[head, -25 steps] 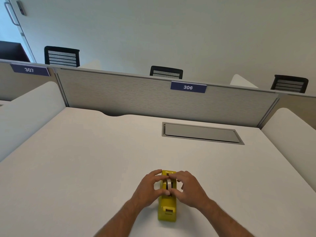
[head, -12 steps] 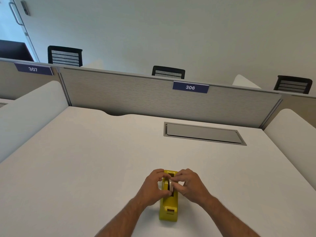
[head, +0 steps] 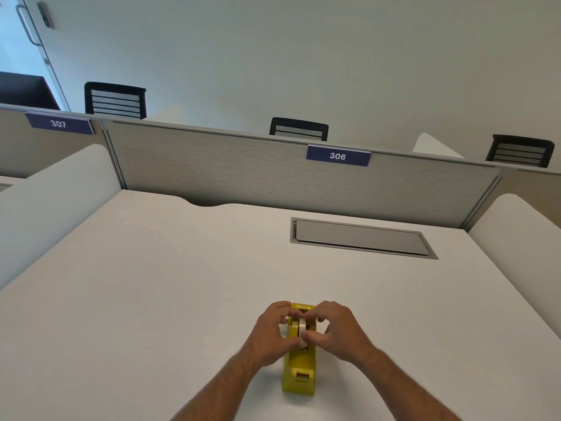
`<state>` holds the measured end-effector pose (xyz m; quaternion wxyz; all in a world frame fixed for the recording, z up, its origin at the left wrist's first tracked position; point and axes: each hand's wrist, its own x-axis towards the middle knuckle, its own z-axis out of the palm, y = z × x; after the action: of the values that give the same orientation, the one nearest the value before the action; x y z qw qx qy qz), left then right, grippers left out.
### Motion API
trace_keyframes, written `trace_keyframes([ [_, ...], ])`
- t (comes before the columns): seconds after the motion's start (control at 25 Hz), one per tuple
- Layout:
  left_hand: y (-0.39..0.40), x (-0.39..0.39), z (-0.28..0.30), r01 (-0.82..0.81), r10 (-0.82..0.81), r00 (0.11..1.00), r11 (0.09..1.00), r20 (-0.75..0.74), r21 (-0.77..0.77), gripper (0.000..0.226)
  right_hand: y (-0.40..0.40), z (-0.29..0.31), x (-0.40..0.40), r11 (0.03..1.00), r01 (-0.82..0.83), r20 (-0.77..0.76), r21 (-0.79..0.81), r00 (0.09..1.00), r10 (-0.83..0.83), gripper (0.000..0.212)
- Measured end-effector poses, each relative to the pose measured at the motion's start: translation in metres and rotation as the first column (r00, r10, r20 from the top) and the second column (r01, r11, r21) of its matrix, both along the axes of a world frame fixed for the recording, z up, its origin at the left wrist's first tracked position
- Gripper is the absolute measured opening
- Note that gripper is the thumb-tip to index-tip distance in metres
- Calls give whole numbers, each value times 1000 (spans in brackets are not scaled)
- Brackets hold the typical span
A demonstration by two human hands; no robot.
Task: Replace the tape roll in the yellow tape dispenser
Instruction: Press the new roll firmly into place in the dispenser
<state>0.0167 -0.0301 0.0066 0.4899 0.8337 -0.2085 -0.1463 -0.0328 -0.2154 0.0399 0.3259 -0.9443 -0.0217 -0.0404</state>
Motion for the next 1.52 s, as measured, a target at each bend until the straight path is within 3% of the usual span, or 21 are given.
trace_keyframes([
  [0.12, 0, 1, -2, 10, -10, 1000, 1000, -1, 9, 60, 2, -1, -1, 998, -39, -23, -51, 999, 38, 51],
  [0.28, -1, 1, -3, -9, 9, 1000, 1000, -9, 19, 60, 2, -1, 0, 996, -37, -37, -86, 999, 34, 53],
  [0.68, -4, 0, 0, -20, 21, 999, 999, -24, 43, 55, 3, 2, 4, 997, 39, -19, 64, 999, -38, 13],
  [0.88, -4, 2, 0, -30, 32, 999, 998, -27, 57, 57, 3, 6, 5, 998, 13, -29, 69, 1000, -11, 21],
  [1.08, -5, 1, -2, -38, 40, 999, 997, -25, 64, 65, 4, 3, 4, 1000, -17, -85, -1, 996, 17, 46],
  [1.28, -6, 0, 0, -43, 44, 999, 997, -19, 67, 61, 5, 3, 2, 1000, -6, -94, -28, 996, 3, 48],
  [1.52, -6, 1, 4, -53, 56, 998, 995, -32, 84, 58, 4, 8, 6, 1000, 24, -106, 11, 994, -23, 23],
])
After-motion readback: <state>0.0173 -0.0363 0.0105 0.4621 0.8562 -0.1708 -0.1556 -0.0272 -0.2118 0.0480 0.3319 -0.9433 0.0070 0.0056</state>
